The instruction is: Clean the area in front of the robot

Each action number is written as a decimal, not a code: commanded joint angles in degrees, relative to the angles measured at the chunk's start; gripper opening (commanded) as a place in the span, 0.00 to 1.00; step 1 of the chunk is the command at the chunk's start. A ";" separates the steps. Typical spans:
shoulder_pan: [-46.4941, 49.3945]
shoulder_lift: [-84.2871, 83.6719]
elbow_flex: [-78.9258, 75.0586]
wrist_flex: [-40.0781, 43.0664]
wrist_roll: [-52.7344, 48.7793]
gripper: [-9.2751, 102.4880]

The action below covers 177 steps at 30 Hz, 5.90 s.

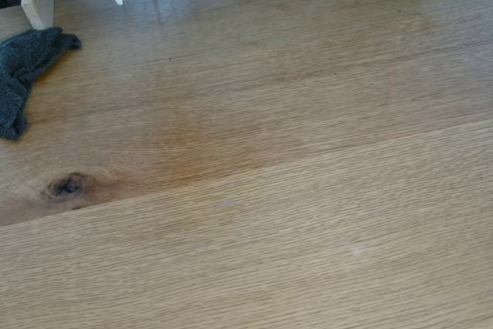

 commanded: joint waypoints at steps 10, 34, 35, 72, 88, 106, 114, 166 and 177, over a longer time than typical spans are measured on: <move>19.42 -0.79 5.27 -0.44 0.97 0.08; 34.37 -63.81 -39.64 -31.03 -4.83 0.40; 37.71 -66.97 -42.54 -32.52 -5.54 0.41; 50.63 -103.71 -50.62 -61.08 -17.93 0.08; -12.48 -68.99 -51.42 -37.79 -6.24 0.08; -20.74 -118.92 -82.62 -57.66 -3.60 0.08; -15.82 -130.43 -97.21 -55.20 -6.77 0.08; -6.77 -167.34 -135.35 -69.43 -41.48 0.08; 6.50 -169.28 -143.61 -53.17 -48.52 0.08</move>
